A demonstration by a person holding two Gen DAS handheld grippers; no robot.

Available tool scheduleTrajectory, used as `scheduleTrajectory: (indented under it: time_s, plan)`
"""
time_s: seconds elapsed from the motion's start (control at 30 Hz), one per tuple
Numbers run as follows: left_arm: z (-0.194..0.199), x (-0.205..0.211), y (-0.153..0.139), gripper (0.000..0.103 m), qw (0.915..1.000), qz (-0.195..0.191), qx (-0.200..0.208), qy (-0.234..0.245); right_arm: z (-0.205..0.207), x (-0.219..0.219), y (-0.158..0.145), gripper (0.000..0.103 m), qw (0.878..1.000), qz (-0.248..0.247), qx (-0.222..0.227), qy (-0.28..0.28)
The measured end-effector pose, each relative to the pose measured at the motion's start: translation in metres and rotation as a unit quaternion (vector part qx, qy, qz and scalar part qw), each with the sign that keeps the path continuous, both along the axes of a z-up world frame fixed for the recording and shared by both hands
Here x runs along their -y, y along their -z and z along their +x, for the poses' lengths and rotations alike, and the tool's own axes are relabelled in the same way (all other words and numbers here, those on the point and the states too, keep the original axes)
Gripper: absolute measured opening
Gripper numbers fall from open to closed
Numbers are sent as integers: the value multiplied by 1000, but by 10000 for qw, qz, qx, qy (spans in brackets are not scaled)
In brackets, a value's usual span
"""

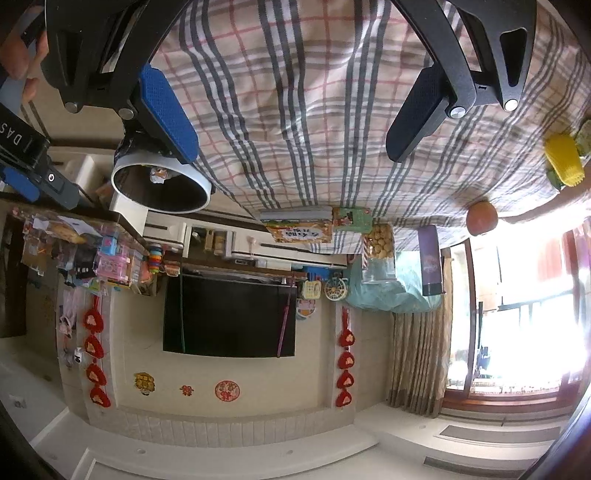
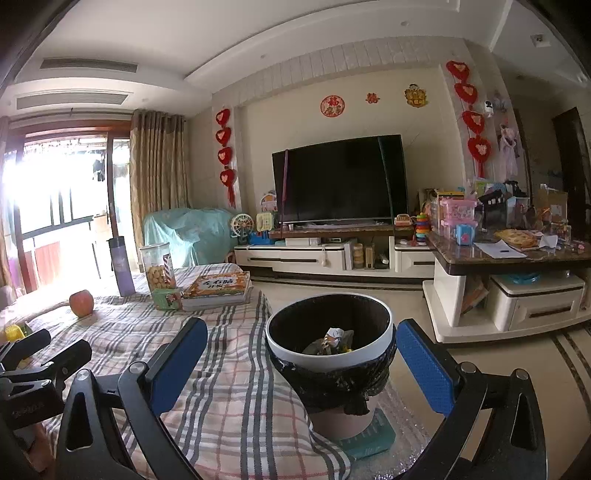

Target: Collect trash

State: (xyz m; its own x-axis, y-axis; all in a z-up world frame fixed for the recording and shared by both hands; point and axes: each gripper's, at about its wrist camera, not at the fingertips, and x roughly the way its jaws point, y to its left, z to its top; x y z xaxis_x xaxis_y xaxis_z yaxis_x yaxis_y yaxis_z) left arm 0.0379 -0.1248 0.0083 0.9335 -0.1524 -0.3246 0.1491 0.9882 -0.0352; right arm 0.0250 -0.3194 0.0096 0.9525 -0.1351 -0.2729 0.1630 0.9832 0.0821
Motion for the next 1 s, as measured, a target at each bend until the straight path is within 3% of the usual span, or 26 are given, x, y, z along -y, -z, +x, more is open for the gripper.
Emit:
scheduleTrajectory:
  time_s: [0.63,1.0]
  plan:
    - [0,-8,2,103,9999,69,32,-114,-6,-12,-5,103,9998,-78,15,-167]
    - [-6,-9,4,103,9992,197,263,-239,-9,-14,-9,103,9998,-79,123,-154]
